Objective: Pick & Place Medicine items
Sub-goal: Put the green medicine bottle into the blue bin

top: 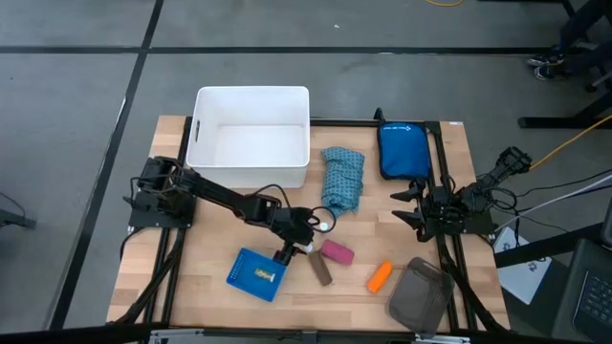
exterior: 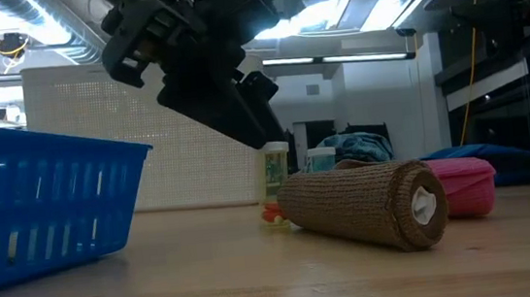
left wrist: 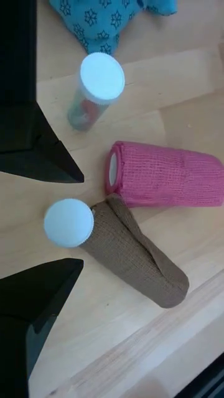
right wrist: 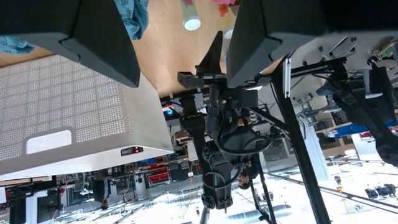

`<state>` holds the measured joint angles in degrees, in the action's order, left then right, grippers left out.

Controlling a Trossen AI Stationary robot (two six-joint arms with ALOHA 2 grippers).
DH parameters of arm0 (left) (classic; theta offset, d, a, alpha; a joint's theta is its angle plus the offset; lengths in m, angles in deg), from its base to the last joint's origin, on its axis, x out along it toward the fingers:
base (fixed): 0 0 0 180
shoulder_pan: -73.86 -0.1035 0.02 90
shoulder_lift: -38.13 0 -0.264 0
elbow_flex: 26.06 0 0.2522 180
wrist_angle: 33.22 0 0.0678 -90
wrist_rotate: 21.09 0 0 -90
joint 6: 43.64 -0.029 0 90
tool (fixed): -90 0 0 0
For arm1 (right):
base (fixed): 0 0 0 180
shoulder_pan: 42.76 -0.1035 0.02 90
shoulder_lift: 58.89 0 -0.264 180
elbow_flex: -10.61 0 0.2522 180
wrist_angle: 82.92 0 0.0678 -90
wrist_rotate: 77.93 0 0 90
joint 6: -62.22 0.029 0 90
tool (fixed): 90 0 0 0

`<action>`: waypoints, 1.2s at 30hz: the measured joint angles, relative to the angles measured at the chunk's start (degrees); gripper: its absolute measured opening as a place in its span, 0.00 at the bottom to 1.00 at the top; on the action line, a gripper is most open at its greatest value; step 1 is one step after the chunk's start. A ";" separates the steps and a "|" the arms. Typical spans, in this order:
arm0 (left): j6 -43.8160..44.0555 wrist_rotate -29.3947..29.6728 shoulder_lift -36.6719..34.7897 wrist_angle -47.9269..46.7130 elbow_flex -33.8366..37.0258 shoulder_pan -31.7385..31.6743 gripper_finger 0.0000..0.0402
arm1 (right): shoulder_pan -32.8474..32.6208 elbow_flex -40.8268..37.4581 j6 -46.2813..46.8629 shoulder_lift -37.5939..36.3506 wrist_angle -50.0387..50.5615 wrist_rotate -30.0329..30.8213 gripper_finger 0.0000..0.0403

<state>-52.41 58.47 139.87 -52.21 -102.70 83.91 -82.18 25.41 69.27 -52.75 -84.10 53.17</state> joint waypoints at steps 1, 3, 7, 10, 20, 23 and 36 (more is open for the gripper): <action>0.01 -0.02 0.31 0.43 0.00 -0.04 0.51 | 0.00 0.00 0.00 0.00 -0.01 0.00 0.61; 0.01 -0.05 0.57 0.26 0.03 -0.07 0.51 | 0.00 0.00 0.00 0.02 0.00 0.00 0.61; 0.01 0.02 1.48 0.72 0.00 -0.13 0.51 | 0.00 0.00 0.00 0.00 0.02 0.00 0.61; -0.13 0.00 1.48 0.84 0.07 -0.13 0.51 | 0.00 0.00 0.00 0.00 0.02 0.00 0.61; -0.43 1.33 1.70 1.62 0.07 -0.13 0.50 | 0.00 0.00 0.00 0.02 0.07 0.00 0.61; -0.43 1.68 1.70 2.49 0.02 -0.15 0.47 | 0.00 0.00 0.00 0.00 0.07 0.00 0.61; -0.43 1.88 1.70 2.45 0.02 -0.13 0.34 | 0.00 0.00 0.00 0.01 0.09 0.00 0.61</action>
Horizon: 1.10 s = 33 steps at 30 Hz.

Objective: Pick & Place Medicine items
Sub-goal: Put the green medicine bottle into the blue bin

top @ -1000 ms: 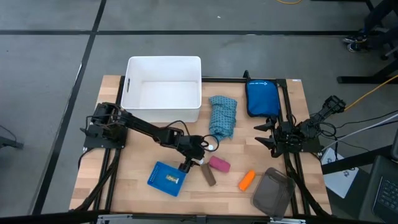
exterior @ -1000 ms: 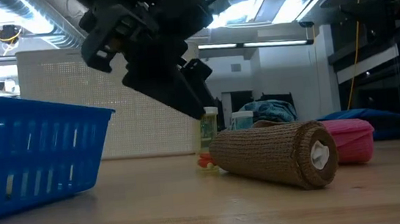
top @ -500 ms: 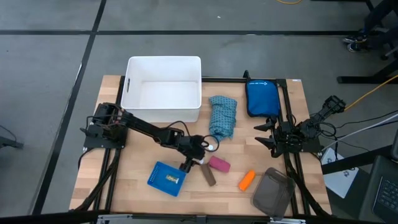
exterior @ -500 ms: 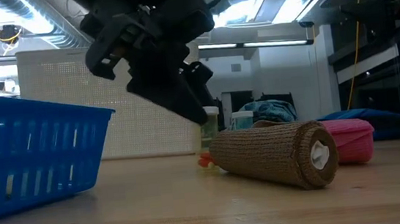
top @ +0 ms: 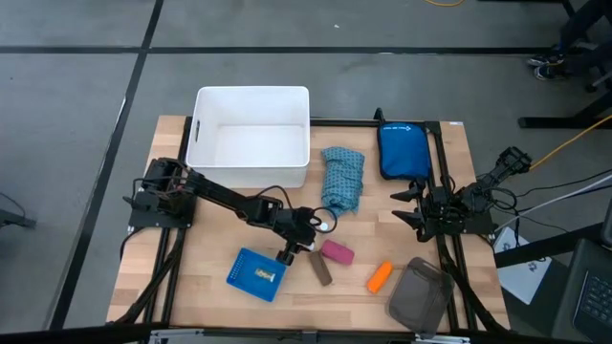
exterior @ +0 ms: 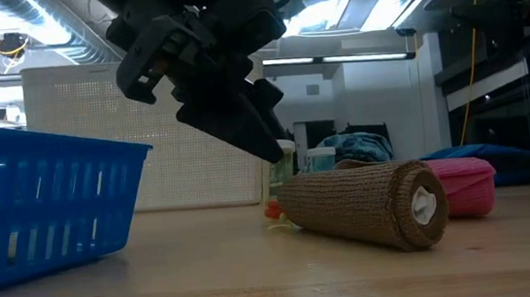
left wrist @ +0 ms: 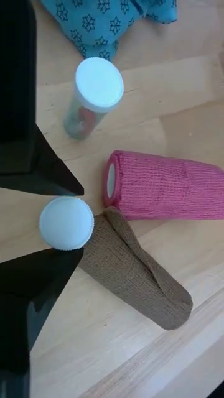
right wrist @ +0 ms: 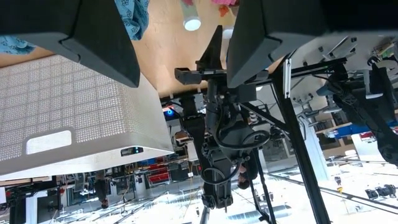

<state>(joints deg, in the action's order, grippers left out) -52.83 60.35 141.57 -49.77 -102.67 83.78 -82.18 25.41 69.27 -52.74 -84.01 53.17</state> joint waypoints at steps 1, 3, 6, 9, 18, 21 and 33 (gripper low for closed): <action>0.00 -0.02 0.00 0.00 0.00 0.00 0.33 | 0.01 0.00 0.00 -0.01 0.01 0.00 0.61; 0.00 -0.02 0.00 0.00 0.00 0.00 0.32 | 0.02 0.00 0.02 0.00 0.00 0.00 0.61; -0.18 -0.02 -0.08 -0.16 0.00 0.00 0.30 | 0.02 0.00 0.11 -0.01 0.00 0.00 0.61; -0.56 -0.02 -0.44 -0.40 -0.07 0.00 0.29 | 0.00 0.00 0.49 0.00 0.21 0.00 0.61; -2.74 0.02 -4.85 -11.75 -5.34 0.22 0.28 | 0.00 0.00 1.52 0.02 1.31 0.00 0.61; -3.04 -0.02 -8.05 -17.18 -6.37 1.12 0.28 | 0.00 0.00 1.68 0.15 1.49 0.00 0.61; 8.65 -7.10 -21.15 -34.81 -6.32 9.26 0.28 | 0.02 0.00 1.96 0.18 1.83 0.00 0.61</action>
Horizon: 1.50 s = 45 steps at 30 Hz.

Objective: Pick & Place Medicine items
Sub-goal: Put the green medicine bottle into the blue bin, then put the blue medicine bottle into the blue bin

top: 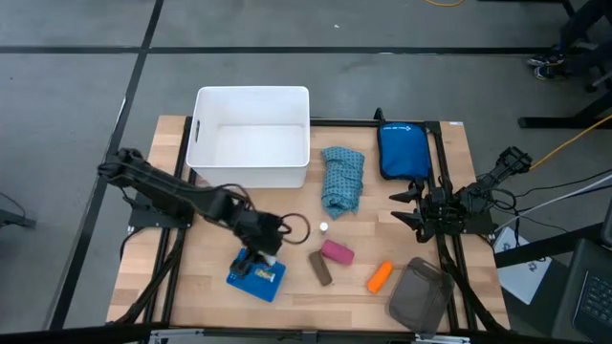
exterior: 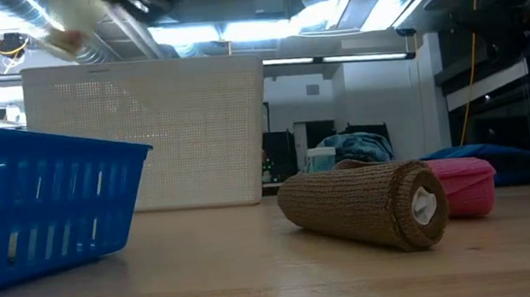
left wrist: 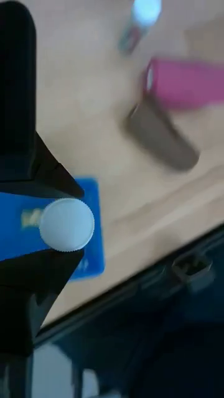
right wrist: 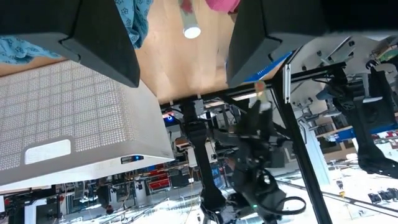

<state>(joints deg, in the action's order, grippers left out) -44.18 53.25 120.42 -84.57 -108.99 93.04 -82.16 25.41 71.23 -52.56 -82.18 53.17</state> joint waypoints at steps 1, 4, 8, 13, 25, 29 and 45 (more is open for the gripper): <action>0.76 0.00 -0.39 -0.93 0.00 0.94 0.28 | -0.02 0.00 0.18 0.00 0.00 0.00 0.61; 2.85 1.62 -0.60 -5.47 0.29 3.67 0.28 | -0.02 0.00 1.05 0.01 0.21 0.00 0.61; 6.87 3.79 0.19 -6.77 3.59 5.26 0.28 | -0.02 0.00 1.05 0.02 0.22 0.00 0.61; 10.10 6.68 0.97 -6.36 8.37 4.63 0.31 | -0.02 0.00 1.05 0.02 0.22 0.01 0.61; 10.82 7.10 1.07 -2.47 9.70 1.95 0.52 | -0.02 0.00 1.04 0.02 0.23 0.01 0.61; 7.65 7.56 1.07 2.17 9.50 1.87 0.53 | -0.02 0.00 1.05 0.02 0.24 0.02 0.61; -11.85 17.38 4.09 21.75 6.16 -9.67 0.54 | -0.02 0.00 1.04 0.02 0.39 1.11 0.61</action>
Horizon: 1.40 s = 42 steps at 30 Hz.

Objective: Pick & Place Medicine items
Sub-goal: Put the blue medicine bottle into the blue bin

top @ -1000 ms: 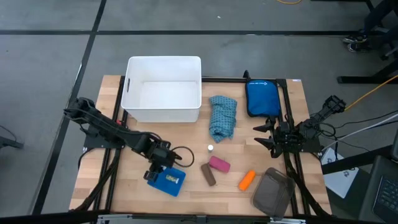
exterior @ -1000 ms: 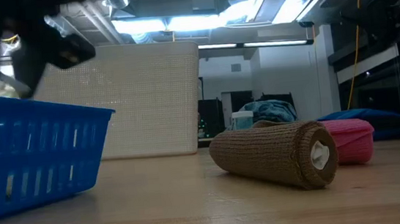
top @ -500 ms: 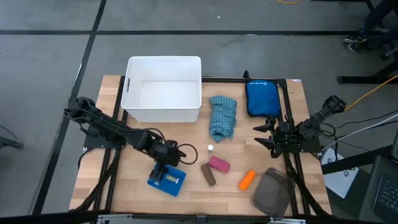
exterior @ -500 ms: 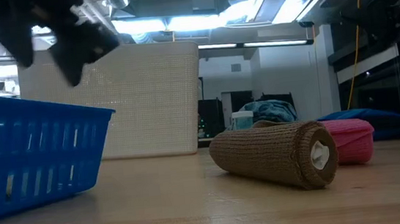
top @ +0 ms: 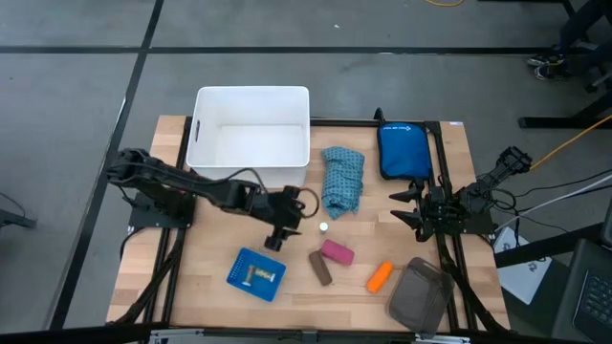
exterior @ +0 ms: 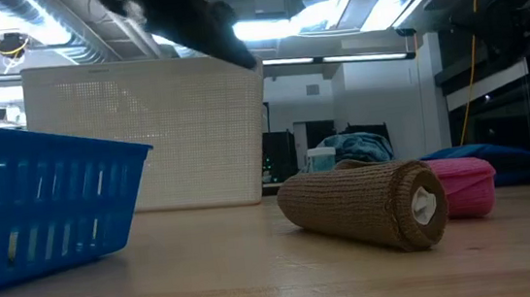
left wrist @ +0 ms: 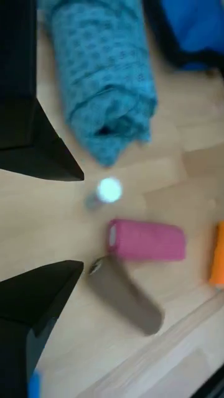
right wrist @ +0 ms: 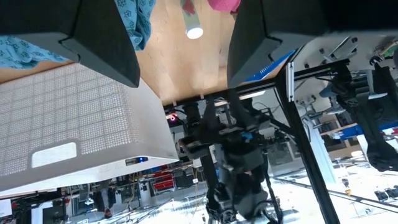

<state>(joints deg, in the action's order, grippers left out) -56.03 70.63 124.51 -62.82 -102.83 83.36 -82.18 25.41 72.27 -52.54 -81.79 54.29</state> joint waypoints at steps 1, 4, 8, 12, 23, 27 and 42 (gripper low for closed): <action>-0.84 -1.23 1.09 2.14 0.00 -0.71 0.54 | 0.00 0.00 -0.01 0.00 0.03 -0.02 0.61; -3.26 -4.75 4.86 6.83 0.00 -2.00 0.54 | 0.01 0.00 -0.01 0.00 0.03 -0.02 0.61; -5.13 -6.71 9.72 12.27 -0.08 -2.88 0.55 | 0.00 0.00 -0.01 0.00 0.10 -0.02 0.61; -5.26 -6.87 14.05 11.89 -3.17 -3.49 0.54 | 0.00 0.00 -0.01 0.00 0.31 -0.02 0.61; -6.93 -8.58 22.66 1.62 -14.30 -5.11 0.54 | 0.01 0.00 -0.01 0.00 0.71 -0.11 0.61; -7.39 -9.89 23.49 1.05 -15.12 -5.93 0.54 | 0.02 0.00 -0.01 0.00 0.73 -0.24 0.61; -8.40 -10.04 24.21 0.44 -15.08 -7.10 0.54 | 0.01 0.00 0.00 0.00 0.81 -0.24 0.61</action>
<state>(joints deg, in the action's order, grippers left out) -64.44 60.59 148.72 -62.38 -117.90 76.26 -82.17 25.41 72.27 -52.54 -80.98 54.04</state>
